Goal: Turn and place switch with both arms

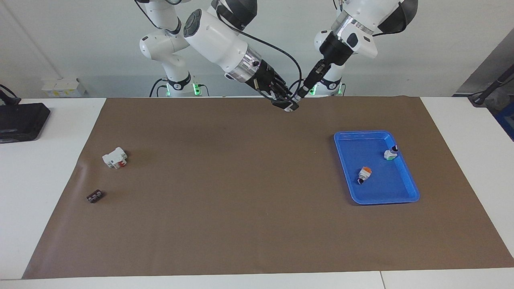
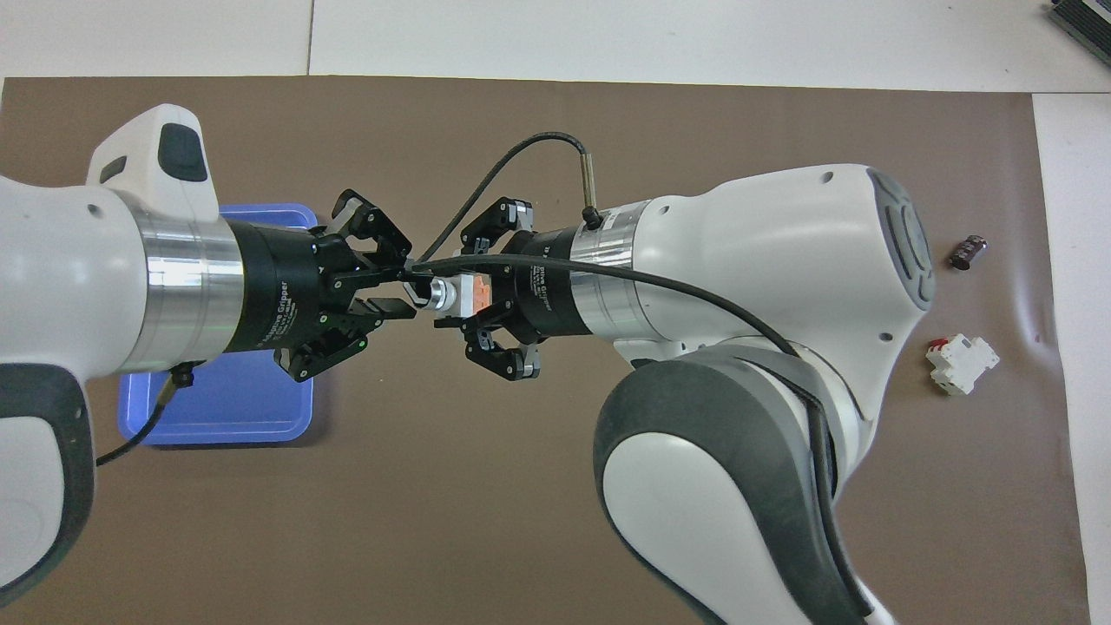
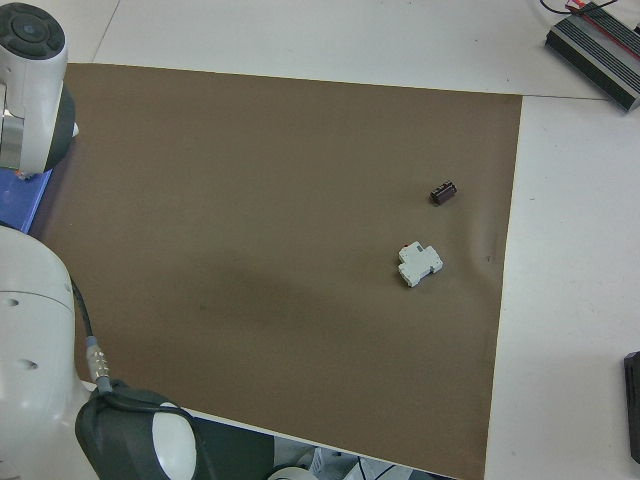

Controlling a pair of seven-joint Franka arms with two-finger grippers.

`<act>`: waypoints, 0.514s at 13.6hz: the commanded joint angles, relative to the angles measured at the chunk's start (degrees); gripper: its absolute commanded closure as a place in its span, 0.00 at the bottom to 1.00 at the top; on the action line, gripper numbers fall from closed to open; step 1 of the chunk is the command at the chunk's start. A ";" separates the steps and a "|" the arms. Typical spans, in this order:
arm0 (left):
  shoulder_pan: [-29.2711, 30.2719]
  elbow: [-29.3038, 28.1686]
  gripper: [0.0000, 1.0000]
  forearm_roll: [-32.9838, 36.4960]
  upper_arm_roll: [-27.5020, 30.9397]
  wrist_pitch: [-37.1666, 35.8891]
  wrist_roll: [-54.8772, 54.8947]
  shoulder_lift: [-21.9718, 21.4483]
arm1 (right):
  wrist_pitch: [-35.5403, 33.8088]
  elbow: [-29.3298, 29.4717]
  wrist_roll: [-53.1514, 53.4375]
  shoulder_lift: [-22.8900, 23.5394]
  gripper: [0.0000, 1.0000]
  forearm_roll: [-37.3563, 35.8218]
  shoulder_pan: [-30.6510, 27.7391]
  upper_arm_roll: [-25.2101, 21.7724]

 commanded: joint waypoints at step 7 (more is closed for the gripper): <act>-0.17 -4.83 1.00 0.48 0.34 1.15 1.50 -2.96 | 0.24 0.11 1.48 -0.18 1.00 -0.84 -0.29 0.16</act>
